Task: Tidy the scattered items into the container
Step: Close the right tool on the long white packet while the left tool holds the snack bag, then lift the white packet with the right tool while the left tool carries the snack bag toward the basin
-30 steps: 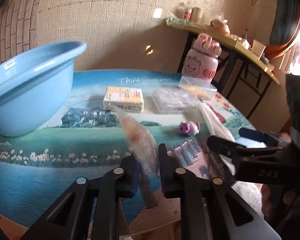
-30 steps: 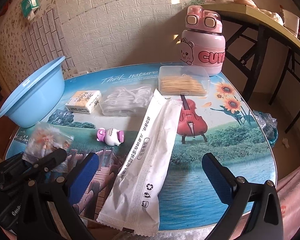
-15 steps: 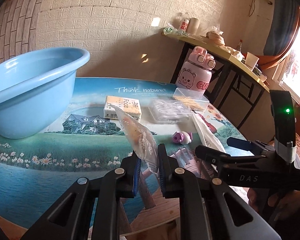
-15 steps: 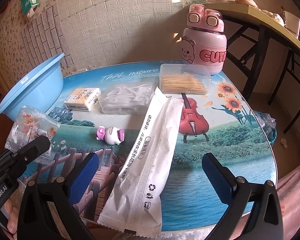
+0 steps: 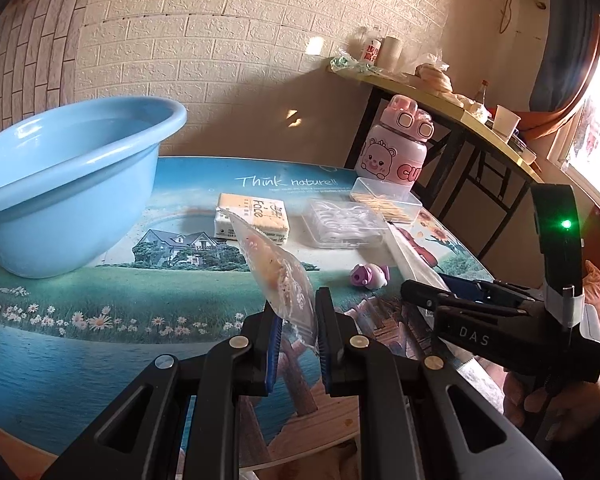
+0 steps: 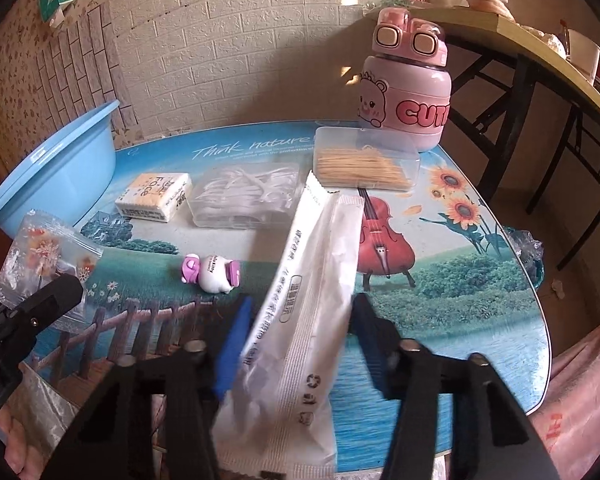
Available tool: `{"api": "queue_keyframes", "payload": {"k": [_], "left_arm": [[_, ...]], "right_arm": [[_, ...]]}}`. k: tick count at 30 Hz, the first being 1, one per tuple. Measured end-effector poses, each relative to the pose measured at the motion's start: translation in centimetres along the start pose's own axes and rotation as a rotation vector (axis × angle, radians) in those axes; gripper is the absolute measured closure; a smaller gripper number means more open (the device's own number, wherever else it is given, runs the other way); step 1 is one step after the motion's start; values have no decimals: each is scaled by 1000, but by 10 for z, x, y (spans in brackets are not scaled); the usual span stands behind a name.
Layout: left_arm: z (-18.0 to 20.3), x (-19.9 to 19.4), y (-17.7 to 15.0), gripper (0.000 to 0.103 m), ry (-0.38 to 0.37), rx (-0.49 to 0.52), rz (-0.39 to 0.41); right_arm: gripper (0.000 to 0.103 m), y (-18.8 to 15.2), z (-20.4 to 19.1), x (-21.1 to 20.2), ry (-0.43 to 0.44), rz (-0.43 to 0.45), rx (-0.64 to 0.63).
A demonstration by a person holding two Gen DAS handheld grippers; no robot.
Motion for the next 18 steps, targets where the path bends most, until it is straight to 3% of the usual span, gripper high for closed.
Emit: {"api": "queue_keyframes", "payload": {"k": [2,8,18], "left_arm": [[0,-1,0,88,0,-1,2],[-2,-4,-1,88,0,0,9],[-4,-7,0,88,-1,-4,18]], "right_arm": [[73,0,0,-1,14,-2,-3],[81,0,2,-5,25,2,8],[83,6,20,-19,4,29,59]]}}
Point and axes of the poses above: each gripper's, at about its wrist camera, not at the fingertips, and x roughly the way its jaws point, z to its right, y to its top, the point moved 4 cm from there along x, roughly the way its jaws point, and after that the axes turned 7 degrees about x, right-handed, at the moved point
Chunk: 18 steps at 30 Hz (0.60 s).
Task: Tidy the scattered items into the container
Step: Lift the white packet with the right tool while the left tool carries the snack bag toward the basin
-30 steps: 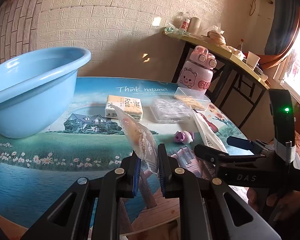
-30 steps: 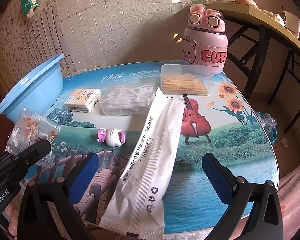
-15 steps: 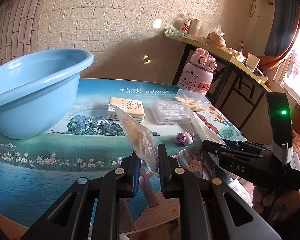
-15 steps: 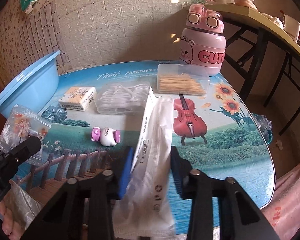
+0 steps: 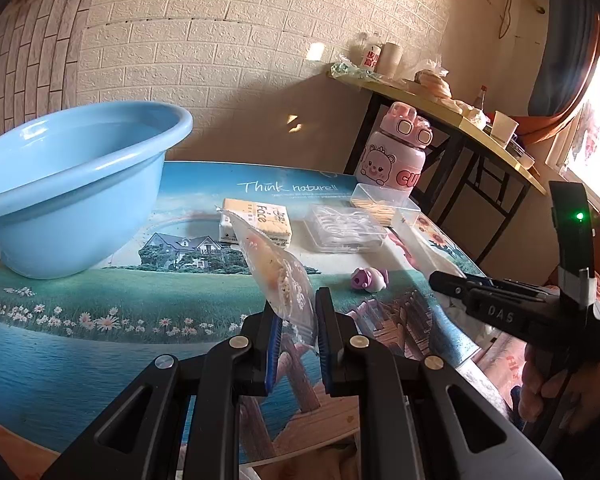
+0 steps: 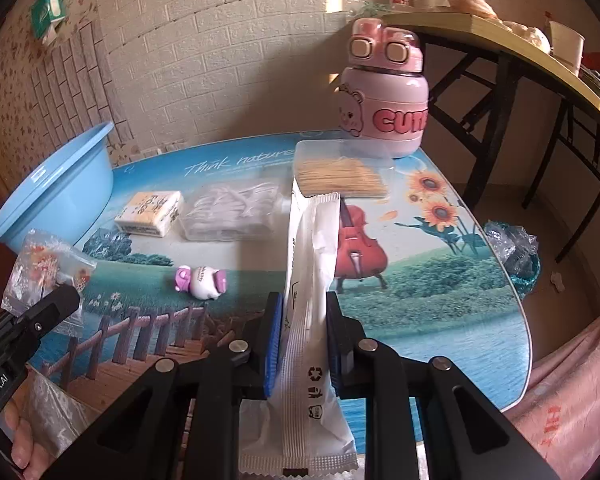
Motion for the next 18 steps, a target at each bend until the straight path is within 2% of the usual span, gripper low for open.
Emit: {"api": "queue_keyframes", "payload": {"k": [11,18], "left_arm": [[0,-10,8,88,-3,-12,11],[4,-30,23,88,6,7,48]], "right_arm": [[83,12,-7,-21,19,61,-14],[83,19,-12,-35,28,85,-21]]}}
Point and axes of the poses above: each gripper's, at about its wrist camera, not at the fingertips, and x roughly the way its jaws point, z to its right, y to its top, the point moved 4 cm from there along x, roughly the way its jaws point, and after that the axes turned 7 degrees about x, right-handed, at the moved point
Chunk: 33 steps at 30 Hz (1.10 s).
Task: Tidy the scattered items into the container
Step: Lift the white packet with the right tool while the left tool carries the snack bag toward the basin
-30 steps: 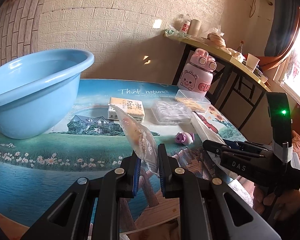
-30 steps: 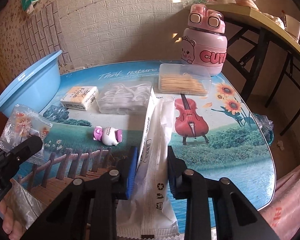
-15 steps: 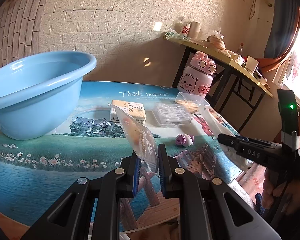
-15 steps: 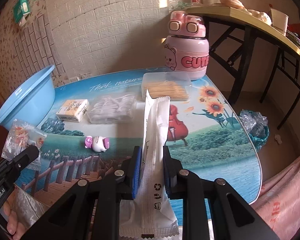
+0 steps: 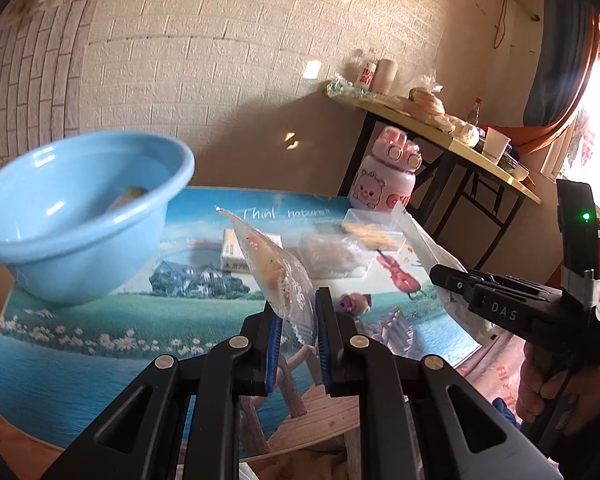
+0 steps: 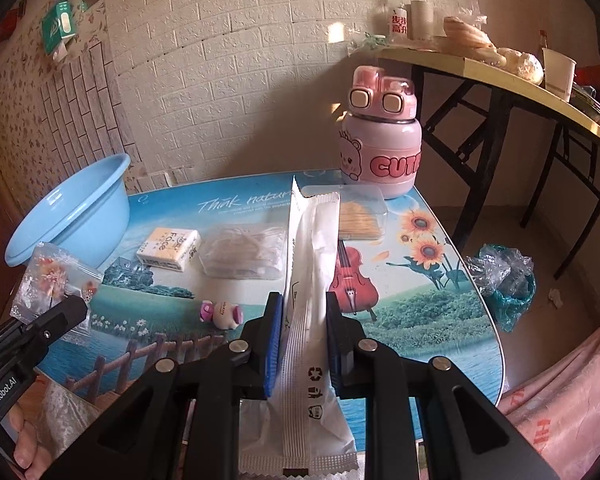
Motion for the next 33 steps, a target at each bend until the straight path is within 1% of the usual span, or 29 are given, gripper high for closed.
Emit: {"api": "queue_keyframes", "payload": {"k": [12,17,23,33], "left_arm": [[-12,-18,18,88,40,-14,22],[-17,-25,26,88,62,-8,36],[-29,-32,33,88,83,-26,53],[-54,-43,37,88,118,-62,73]], "right_arm": [[83,15,-22,-24,65,42,-26],[83,21,-36,-30,96,45,-39],[83,25,-51,-32,142,41,-48],[83,26,-88,-35,209,35,-109]]}}
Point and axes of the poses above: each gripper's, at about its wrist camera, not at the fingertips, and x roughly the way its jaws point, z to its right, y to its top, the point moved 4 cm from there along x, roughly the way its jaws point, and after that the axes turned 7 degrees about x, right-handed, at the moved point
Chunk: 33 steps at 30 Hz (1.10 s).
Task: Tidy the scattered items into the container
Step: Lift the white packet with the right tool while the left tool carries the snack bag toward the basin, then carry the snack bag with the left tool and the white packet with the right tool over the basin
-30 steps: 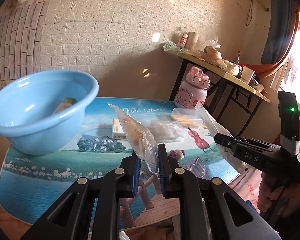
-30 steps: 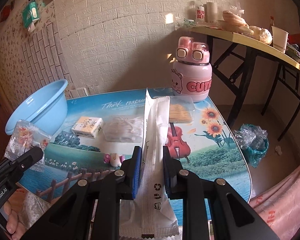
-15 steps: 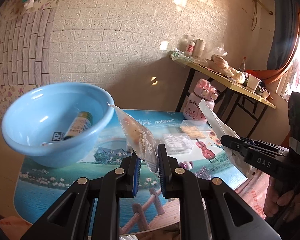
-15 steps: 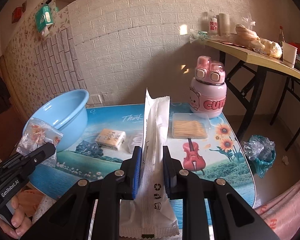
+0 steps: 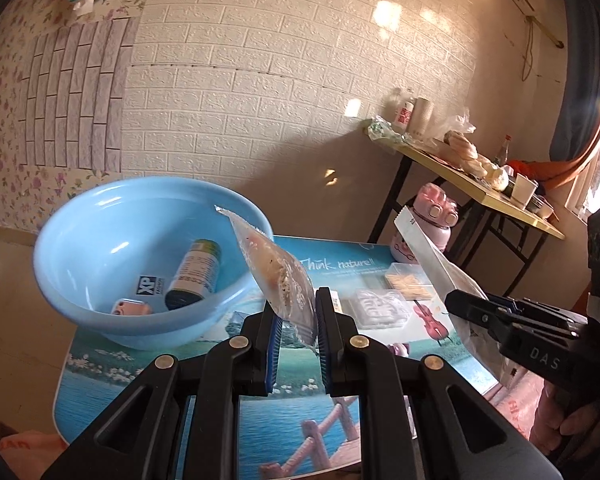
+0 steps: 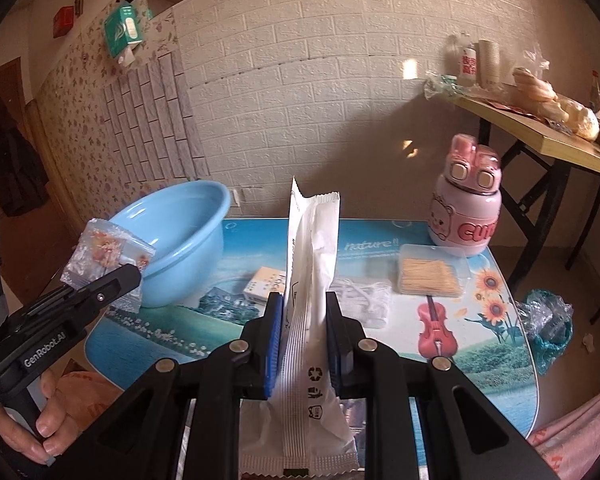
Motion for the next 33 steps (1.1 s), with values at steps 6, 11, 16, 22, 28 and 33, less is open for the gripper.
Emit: {"api": "queue_keyframes", "payload": {"k": [6,11,16,22,28,33], "left_arm": [[-16,-2,5,88,28,-23,12],[-33,-4,9,88,56,-37,14],[-48,-6,14,88,84,-46,16],[-65,-8,19,88,117,-49,25],[-85,-3,29,88,137,-54,22],[-101,0,39,88,164,-24,28]], "right_arm": [[83,0,-16,5,24,-11,-22],[83,3,-26,13,44,-23,-38],[83,10,-42,22,70,-27,-64],[83,20,-62,31,101,-30,-109],[83,31,-82,43,130,-32,-148],[83,42,-101,54,157,-32,-173]]}}
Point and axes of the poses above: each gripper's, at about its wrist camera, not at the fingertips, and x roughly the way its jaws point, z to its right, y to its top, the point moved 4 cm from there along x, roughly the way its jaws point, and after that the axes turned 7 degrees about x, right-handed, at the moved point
